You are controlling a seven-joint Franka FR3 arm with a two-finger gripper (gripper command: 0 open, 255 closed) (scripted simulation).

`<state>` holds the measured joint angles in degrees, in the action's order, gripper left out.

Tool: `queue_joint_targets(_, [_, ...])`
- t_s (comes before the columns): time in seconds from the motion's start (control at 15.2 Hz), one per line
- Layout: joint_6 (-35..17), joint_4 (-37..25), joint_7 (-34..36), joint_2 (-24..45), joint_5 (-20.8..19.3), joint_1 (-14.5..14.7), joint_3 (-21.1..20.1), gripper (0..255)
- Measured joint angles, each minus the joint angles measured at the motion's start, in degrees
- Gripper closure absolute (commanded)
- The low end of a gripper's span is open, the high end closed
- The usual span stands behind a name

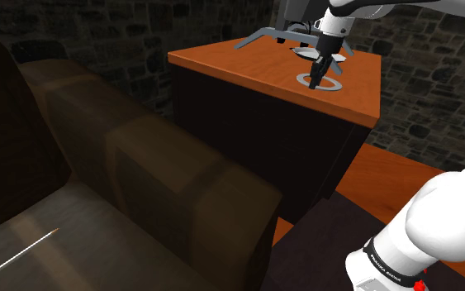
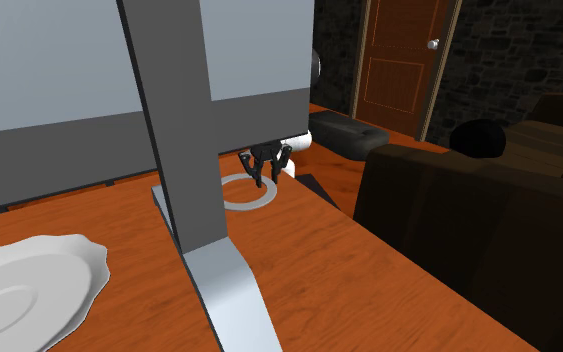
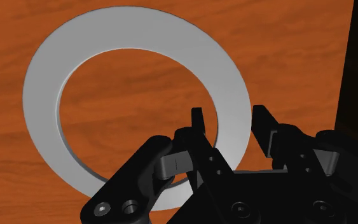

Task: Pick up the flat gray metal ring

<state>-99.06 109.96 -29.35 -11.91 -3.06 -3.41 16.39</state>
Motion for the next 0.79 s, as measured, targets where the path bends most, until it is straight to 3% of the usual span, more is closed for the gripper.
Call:
queue_joint_targets(0.46, [0.1, 0.0, 0.1, 0.0, 0.0, 0.0, 0.0, 255])
queue_joint_targets(0.79, [2.9, -3.0, -0.1, 0.6, 0.2, 0.1, 0.0, 255])
